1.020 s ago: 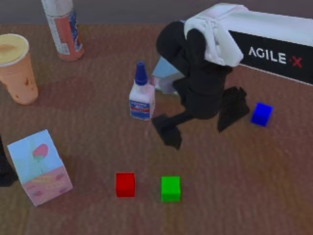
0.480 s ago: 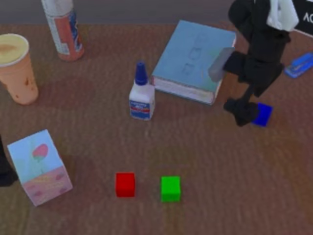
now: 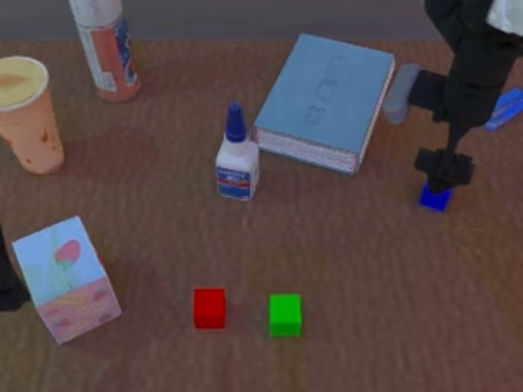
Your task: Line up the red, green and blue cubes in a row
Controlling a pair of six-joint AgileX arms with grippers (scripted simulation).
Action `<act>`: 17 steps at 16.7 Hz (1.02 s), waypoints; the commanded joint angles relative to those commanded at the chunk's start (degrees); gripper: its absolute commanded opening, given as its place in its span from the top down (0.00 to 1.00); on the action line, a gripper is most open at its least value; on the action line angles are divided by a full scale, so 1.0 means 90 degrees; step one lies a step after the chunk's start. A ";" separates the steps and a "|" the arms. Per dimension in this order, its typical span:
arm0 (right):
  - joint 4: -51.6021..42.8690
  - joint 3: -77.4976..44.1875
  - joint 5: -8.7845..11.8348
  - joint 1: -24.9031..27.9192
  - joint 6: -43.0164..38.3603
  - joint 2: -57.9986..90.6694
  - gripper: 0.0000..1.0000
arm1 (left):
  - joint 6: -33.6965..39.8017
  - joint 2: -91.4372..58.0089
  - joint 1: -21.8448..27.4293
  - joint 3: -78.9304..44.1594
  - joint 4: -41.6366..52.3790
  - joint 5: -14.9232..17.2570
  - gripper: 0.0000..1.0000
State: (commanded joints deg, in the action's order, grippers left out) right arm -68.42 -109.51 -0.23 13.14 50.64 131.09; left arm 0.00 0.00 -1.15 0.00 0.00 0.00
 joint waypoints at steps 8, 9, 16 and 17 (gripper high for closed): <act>0.0982 0.0622 -0.0004 0.0014 -0.0021 0.0347 0.00 | 0.0000 0.0000 0.0000 0.0000 0.0000 0.0000 0.00; 0.1253 0.0781 -0.0005 0.0012 -0.0020 0.0444 0.00 | 0.0000 0.0000 0.0000 0.0000 0.0000 0.0000 0.00; 0.1844 0.1159 -0.0008 0.0008 -0.0016 0.0685 0.00 | 0.0000 0.0000 0.0000 0.0000 0.0000 0.0000 0.00; 0.1844 0.1159 -0.0008 0.0008 -0.0016 0.0685 0.08 | 0.0000 0.0000 0.0000 0.0000 0.0000 0.0000 0.00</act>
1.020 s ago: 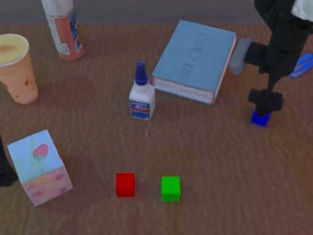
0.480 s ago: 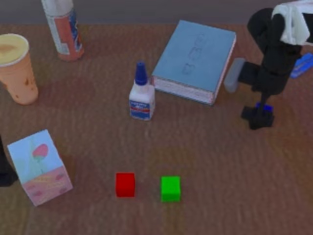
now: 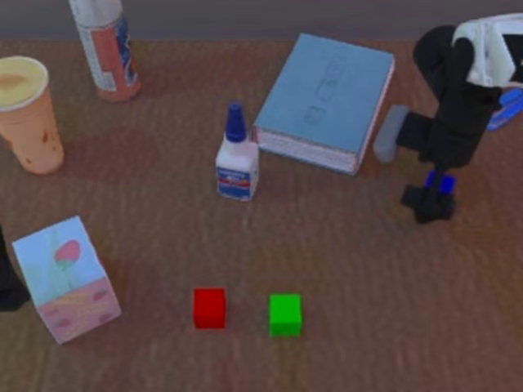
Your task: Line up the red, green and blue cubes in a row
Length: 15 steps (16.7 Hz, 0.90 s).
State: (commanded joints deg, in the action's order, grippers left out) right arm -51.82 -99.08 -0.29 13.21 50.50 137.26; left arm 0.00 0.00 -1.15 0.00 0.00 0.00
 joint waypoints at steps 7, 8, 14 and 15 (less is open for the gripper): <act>0.0000 0.0000 0.0000 0.0000 0.0000 0.0000 0.60 | 0.0000 0.0000 0.0000 0.0000 0.0000 0.0000 0.00; 0.0000 0.0000 0.0000 0.0000 0.0000 0.0000 0.68 | 0.0000 0.0000 0.0000 0.0000 0.0000 0.0000 0.00; 0.0000 0.0000 0.0000 0.0000 0.0000 0.0000 1.00 | 0.0000 0.0000 0.0000 0.0000 0.0000 0.0000 0.00; 0.0000 0.0000 0.0000 0.0000 0.0000 0.0000 1.00 | 0.0000 0.0000 0.0000 0.0000 0.0000 0.0000 0.00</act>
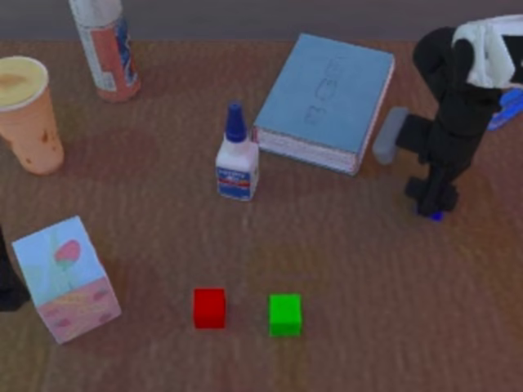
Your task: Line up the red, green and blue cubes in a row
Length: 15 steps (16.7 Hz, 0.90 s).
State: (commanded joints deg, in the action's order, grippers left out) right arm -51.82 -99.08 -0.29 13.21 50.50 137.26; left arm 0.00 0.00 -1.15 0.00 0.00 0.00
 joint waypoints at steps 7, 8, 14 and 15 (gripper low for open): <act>-0.0225 -0.0021 0.0096 0.0028 -0.0125 -0.0286 1.00 | 0.0000 0.0000 0.0000 0.0000 0.0000 0.0000 0.00; -0.0314 -0.0089 0.0097 0.0040 -0.0114 -0.0312 1.00 | 0.0000 0.0000 0.0000 0.0000 0.0000 0.0000 0.00; -0.1511 -0.0861 0.0100 0.0066 -0.0121 -0.0713 1.00 | 0.0000 0.0000 0.0000 0.0000 0.0000 0.0000 0.00; -0.1622 -0.0933 0.0101 0.0075 -0.0119 -0.0762 1.00 | 0.0000 0.0000 0.0000 0.0000 0.0000 0.0000 0.00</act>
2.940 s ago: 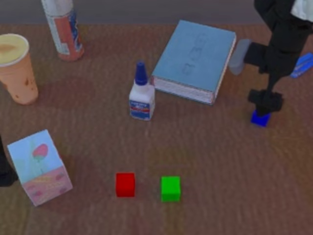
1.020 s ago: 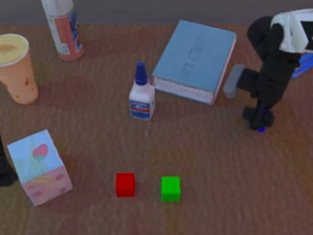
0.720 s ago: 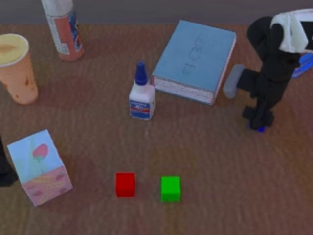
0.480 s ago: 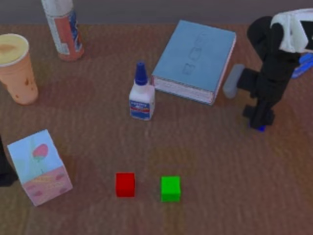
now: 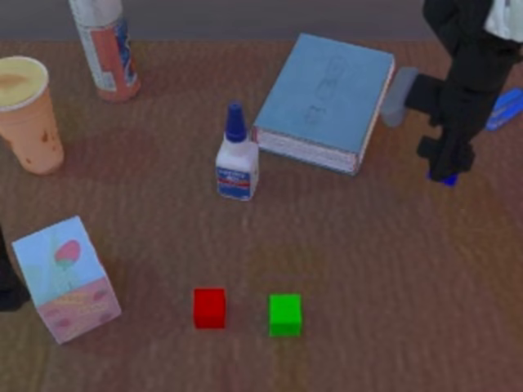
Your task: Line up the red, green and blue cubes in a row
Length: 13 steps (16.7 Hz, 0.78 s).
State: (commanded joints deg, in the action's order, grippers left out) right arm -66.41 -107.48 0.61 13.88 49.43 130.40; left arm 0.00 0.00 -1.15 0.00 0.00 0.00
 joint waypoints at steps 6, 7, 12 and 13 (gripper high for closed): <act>0.0004 0.0081 0.0002 0.0070 -0.0003 -0.0088 1.00 | 0.0000 0.0000 0.0000 0.0000 0.0000 0.0000 0.00; 0.0047 0.0227 0.0004 0.0208 0.0002 -0.0217 1.00 | 0.0000 0.0000 0.0000 0.0000 0.0000 0.0000 0.00; 0.0361 0.1645 0.0013 0.1422 0.0015 -0.1278 1.00 | 0.0000 0.0000 0.0000 0.0000 0.0000 0.0000 0.00; 0.0430 0.2005 0.0017 0.1715 0.0014 -0.1523 1.00 | 0.0000 0.0000 0.0000 0.0000 0.0000 0.0000 0.00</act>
State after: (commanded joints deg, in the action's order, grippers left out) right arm -62.54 -89.43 0.76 29.31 49.55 116.70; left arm 0.00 0.00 -1.15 0.00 0.00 0.00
